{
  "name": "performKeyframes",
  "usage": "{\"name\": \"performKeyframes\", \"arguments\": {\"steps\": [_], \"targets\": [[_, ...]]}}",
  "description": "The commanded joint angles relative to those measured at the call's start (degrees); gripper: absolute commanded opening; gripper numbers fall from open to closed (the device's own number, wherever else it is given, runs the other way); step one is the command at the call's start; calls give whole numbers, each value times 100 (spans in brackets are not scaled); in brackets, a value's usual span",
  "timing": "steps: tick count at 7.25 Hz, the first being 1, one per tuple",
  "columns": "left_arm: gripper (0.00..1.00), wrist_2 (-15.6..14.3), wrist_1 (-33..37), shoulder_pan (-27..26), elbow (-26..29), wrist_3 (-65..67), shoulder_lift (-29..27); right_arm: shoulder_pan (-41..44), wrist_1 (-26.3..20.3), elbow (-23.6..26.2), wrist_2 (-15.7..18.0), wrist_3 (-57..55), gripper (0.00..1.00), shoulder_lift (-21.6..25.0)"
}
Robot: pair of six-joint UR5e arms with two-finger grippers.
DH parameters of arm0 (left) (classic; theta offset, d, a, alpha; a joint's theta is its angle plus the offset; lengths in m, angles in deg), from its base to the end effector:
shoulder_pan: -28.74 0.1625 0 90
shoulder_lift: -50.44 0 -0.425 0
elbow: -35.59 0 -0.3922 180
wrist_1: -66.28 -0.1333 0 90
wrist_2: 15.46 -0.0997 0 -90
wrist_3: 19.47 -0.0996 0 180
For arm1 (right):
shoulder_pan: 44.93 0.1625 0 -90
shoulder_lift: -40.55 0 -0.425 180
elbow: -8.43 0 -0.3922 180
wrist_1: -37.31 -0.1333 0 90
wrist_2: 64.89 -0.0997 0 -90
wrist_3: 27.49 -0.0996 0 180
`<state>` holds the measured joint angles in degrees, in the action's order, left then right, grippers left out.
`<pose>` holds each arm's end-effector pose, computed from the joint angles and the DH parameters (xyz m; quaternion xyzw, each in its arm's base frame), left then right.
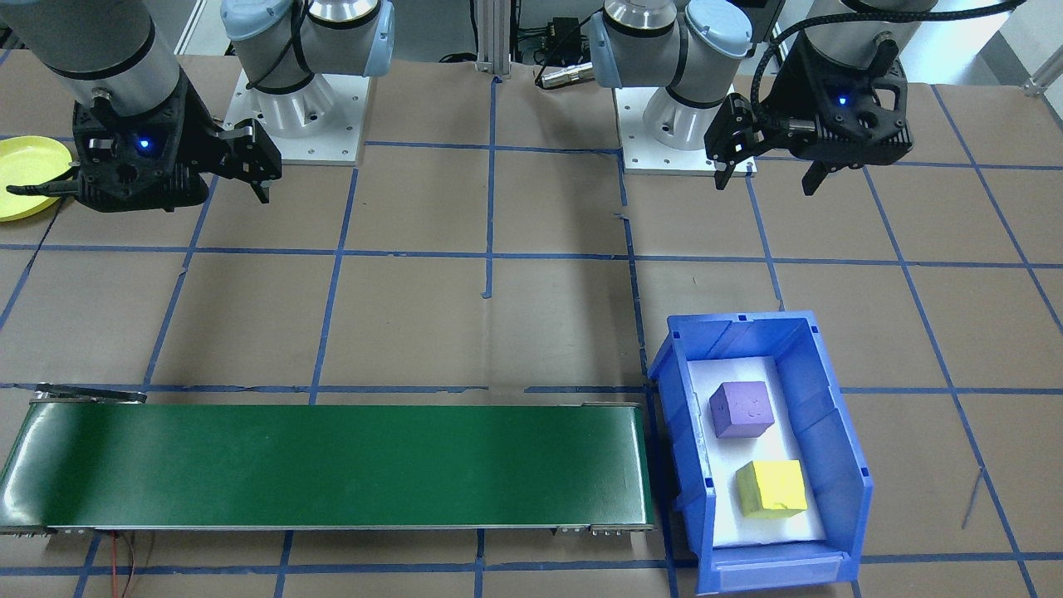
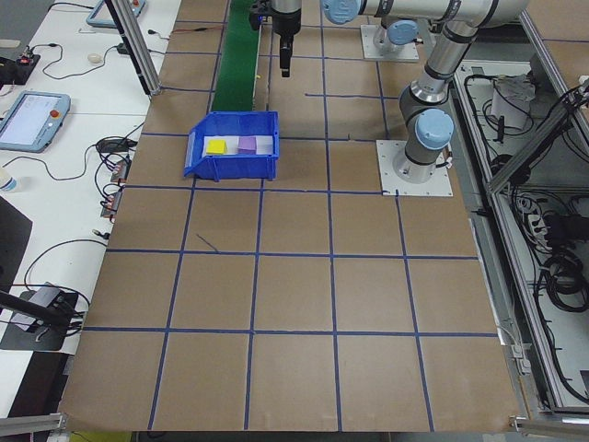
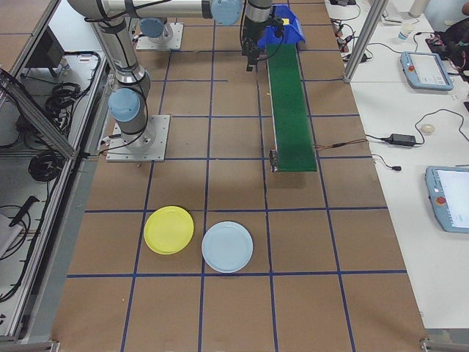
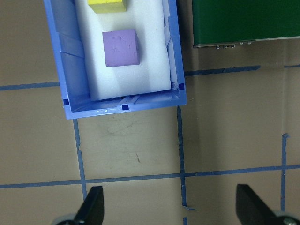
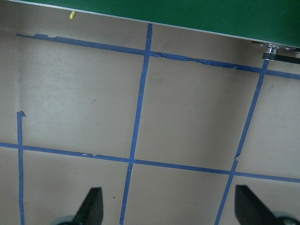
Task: Move block left to right into plate
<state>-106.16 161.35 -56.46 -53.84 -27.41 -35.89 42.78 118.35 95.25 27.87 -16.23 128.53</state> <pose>-0.0929 -0.4716 0.5146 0.0274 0.9996 0.0079 0.0053 0.1087 -0.4971 0.4831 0.0796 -0.9942 -0.0704 0.0158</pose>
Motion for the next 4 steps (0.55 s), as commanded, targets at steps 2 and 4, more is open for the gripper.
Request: {"name": "performKeyframes", "arguments": {"steps": [2,4], "targets": [[100,9,21,-172,13,222,-32,0,0,11,-4,-1,100,-9],[100,-87,56,-199,-56,240,-32,0,0,11,-4,-1,100,-9]]}}
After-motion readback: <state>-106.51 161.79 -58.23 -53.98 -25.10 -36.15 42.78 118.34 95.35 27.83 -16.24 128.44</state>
